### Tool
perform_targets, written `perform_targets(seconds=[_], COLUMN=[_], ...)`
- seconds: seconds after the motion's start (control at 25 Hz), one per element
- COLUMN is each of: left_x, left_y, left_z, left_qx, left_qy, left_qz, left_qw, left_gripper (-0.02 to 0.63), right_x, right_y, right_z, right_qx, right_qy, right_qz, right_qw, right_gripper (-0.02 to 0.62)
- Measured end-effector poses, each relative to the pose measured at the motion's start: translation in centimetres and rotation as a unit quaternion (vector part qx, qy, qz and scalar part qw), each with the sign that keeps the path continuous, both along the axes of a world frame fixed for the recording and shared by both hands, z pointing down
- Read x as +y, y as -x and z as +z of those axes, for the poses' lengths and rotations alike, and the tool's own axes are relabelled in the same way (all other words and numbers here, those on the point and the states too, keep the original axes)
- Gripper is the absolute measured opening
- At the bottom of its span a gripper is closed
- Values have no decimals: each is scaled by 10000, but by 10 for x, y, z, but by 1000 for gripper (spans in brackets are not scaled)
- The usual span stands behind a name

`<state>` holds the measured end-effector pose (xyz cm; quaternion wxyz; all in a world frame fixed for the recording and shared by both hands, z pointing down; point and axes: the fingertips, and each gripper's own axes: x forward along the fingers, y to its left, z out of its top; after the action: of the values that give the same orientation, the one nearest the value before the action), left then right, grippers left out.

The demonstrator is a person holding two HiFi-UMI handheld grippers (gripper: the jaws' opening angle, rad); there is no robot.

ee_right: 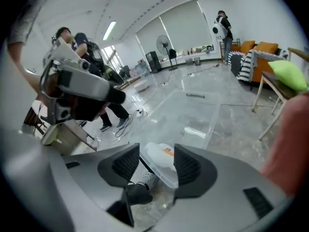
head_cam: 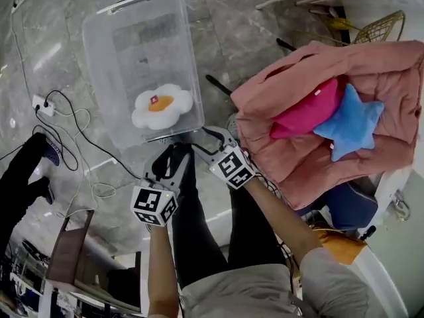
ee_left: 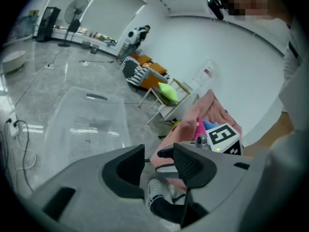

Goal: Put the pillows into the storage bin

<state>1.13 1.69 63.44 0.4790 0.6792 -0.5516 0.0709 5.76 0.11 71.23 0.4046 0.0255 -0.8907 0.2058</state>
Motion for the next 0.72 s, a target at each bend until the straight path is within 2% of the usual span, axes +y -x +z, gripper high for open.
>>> perform_targets(seconds=[0.12,0.2,0.28,0.4,0.56,0.64,0.72], left_x=[-24,-39,-52,-73,-93,-104,-121], left_y=[-58,-91,-123,-175,-247,-281,-314], left_z=[-18,-23,-25,-31,-34,-32,-32], left_qx=[-66,-56,-31,24,15,-148,-207], left_qy=[-128,-178,-191,-223,-246,-289,-407], left_qz=[504,688,869,1126,1563,1991,2365], left_qw=[9986,9975,9960,9934,9874,9795,9706], left_gripper=[187,187,187,187,187,187,187], right_x=[-14,-33,-62,-108,-161,-179,-194], right_y=[-63,-115,-172,-256,-342,-383,-427], right_z=[-41,-53,-62,-76,-109,-121,-127], right_qx=[-257,-177,73,552,482,563,928], right_qy=[-159,-303,-639,-1352,-1755,-2126,-2682], right_qz=[-23,253,576,934,1736,1694,1197], right_qw=[9995,9991,9963,9849,9679,9607,9514], right_gripper=[218,218,219,241,256,280,306])
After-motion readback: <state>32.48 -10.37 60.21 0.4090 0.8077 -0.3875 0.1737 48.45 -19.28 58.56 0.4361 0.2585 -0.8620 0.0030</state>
